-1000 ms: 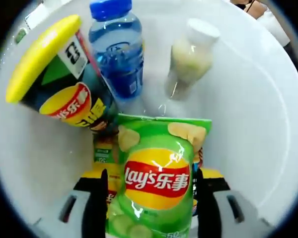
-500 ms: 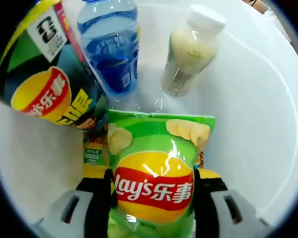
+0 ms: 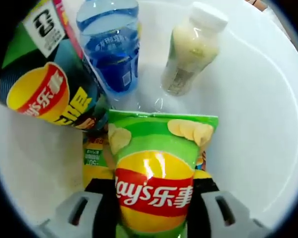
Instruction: Place the items from the shopping basket onto the snack and drink counter
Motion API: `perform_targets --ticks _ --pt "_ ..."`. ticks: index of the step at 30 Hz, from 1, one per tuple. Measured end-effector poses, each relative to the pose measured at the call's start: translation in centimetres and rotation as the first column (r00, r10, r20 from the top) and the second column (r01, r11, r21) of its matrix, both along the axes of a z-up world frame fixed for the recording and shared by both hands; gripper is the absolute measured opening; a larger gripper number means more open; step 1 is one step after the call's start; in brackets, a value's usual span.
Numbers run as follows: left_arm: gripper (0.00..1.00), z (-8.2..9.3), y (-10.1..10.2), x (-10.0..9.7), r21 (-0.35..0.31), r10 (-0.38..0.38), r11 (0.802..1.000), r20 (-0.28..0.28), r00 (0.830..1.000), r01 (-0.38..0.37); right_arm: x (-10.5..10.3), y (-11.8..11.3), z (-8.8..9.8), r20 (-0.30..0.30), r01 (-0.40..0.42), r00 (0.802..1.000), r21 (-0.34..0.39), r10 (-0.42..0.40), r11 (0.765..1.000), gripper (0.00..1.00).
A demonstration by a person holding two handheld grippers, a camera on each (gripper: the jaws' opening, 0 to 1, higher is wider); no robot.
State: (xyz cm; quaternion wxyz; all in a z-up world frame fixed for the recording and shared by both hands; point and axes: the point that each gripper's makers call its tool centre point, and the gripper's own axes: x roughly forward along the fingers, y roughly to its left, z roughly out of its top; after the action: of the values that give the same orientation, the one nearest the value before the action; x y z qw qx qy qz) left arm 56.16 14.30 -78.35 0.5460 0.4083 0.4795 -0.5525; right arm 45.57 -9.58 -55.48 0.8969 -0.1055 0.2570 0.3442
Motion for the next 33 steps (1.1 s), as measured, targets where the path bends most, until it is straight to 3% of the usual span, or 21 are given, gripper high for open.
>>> perform_targets --ticks 3,14,25,29,33 --pt "0.44 0.3 0.0 0.0 -0.015 -0.001 1.000 0.000 1.000 0.001 0.1 0.2 0.0 0.001 -0.002 1.000 0.001 0.002 1.000 0.45" --pt "0.43 1.0 0.0 0.1 -0.037 0.003 0.999 0.017 1.000 -0.002 0.4 0.9 0.0 0.000 -0.015 1.000 0.005 0.015 1.000 0.45" --pt "0.43 3.5 0.9 0.3 -0.104 0.098 0.990 0.020 0.995 -0.096 0.8 1.7 0.2 0.006 -0.030 1.000 0.004 0.030 1.000 0.45" --pt "0.43 5.7 1.1 1.1 -0.169 0.177 0.971 0.035 0.984 -0.168 1.1 2.2 0.2 0.009 -0.045 0.999 0.004 0.045 0.999 0.45" --pt "0.43 8.0 1.1 2.3 -0.255 0.271 0.934 0.048 0.961 -0.251 1.4 2.9 0.3 0.013 -0.062 0.998 0.004 0.062 0.998 0.45"
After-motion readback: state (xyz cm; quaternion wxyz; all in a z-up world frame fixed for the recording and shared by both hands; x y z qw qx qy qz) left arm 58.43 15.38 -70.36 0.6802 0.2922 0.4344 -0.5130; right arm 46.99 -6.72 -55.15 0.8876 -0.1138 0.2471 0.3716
